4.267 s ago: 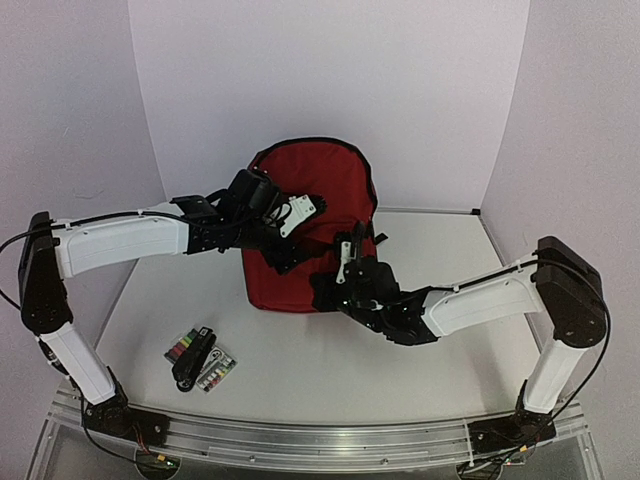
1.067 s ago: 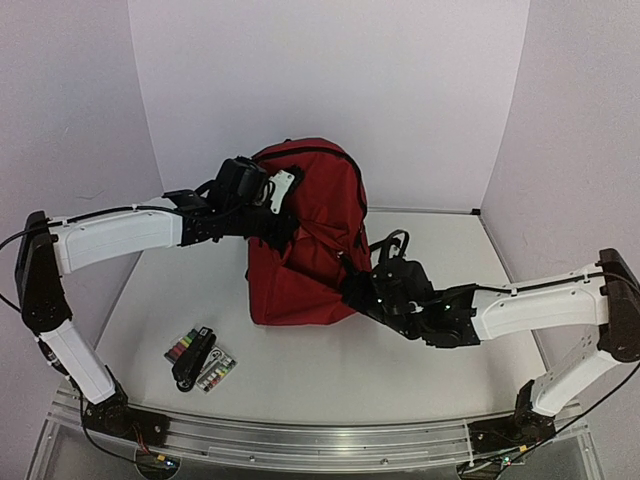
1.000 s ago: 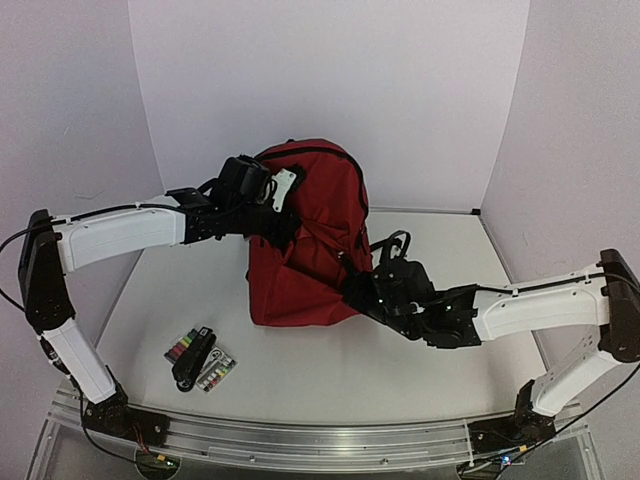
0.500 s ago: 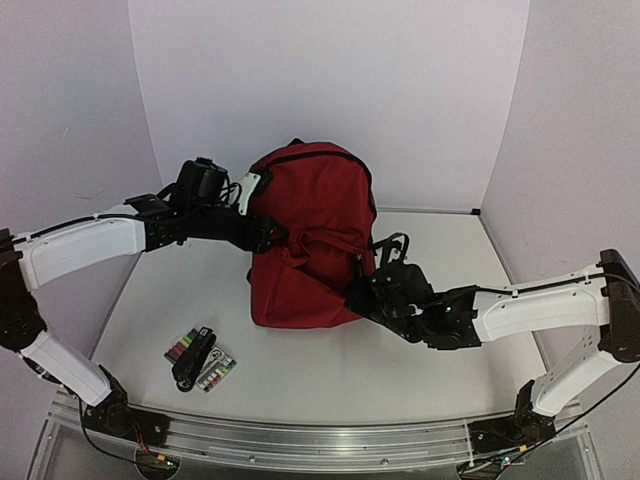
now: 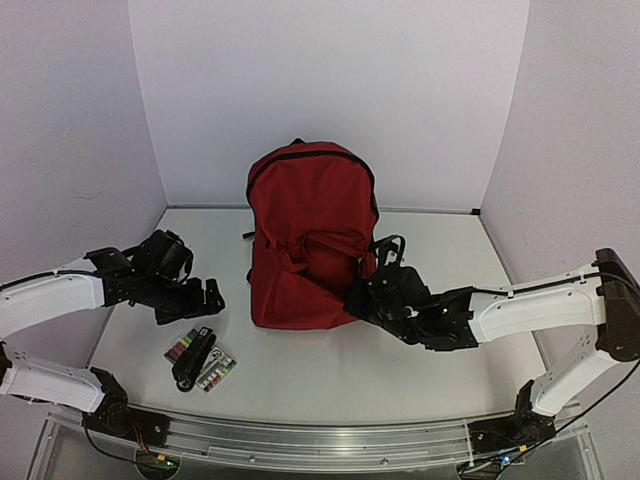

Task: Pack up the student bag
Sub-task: Pick up the stationery from the center of the board, then place the stationery at the center of the board.

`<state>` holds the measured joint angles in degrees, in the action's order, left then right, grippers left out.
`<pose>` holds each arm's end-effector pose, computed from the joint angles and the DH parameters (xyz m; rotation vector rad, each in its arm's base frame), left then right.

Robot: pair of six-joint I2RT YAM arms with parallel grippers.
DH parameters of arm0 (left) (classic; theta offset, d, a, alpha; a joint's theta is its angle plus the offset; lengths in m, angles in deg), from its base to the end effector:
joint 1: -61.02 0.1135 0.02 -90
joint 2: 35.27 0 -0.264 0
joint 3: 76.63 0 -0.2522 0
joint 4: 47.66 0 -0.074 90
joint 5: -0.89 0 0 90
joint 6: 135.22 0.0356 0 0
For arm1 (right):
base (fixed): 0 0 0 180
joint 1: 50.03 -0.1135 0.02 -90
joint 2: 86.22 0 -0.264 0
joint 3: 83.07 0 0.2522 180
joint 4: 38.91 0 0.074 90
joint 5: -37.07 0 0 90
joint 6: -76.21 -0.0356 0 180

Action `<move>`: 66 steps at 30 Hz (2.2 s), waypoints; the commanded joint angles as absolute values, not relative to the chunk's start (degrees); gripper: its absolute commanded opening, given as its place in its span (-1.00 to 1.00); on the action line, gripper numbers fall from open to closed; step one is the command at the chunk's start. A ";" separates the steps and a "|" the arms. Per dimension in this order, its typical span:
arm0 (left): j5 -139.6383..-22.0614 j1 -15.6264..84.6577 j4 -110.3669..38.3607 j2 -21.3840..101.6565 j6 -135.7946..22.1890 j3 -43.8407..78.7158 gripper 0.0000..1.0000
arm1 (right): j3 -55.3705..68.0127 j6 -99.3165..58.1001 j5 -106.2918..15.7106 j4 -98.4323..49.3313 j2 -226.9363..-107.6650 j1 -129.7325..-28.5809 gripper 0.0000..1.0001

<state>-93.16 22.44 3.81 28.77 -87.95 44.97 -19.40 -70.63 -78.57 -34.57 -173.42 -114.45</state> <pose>0.1695 -0.1320 0.2341 -0.1226 2.6250 -0.4348 0.1573 0.2929 0.2269 0.1485 2.1153 0.8684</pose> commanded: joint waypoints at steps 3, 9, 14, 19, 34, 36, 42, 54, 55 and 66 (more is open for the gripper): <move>-94.87 22.61 4.07 27.87 -96.97 48.71 0.99 | -19.39 -70.04 -77.45 -34.04 -174.95 -114.86 -1.00; -93.61 22.61 3.96 35.34 -95.40 48.01 0.97 | -19.54 -70.19 -77.24 -34.32 -175.08 -114.82 -1.00; -92.71 22.61 3.57 40.99 -94.16 46.81 0.47 | -19.78 -70.48 -77.19 -34.46 -174.92 -114.92 -1.00; -92.50 22.61 2.42 43.49 -93.28 45.97 -0.19 | -19.85 -70.51 -77.27 -34.55 -174.98 -114.89 -1.00; -89.61 33.43 -8.35 52.41 -86.47 32.30 -1.00 | -19.92 -70.10 -77.71 -34.55 -174.90 -114.83 -1.00; -86.88 35.45 -9.75 55.91 -85.68 29.54 -1.00 | -19.97 -70.06 -77.73 -34.55 -175.02 -114.88 -1.00; -81.50 38.87 -11.11 65.82 -83.65 21.70 -1.00 | -20.10 -70.05 -77.76 -34.55 -175.08 -114.84 -1.00; -80.01 41.50 -15.46 65.43 -83.60 25.91 0.19 | -20.09 -69.76 -78.29 -34.55 -174.65 -114.87 -1.00; -80.60 41.49 -15.88 64.01 -83.54 27.28 0.33 | -20.04 -69.66 -78.32 -34.55 -174.69 -114.86 -1.00; -78.65 41.00 -9.27 60.81 -83.61 32.78 0.68 | -19.36 -69.03 -77.73 -34.55 -175.76 -114.84 -1.00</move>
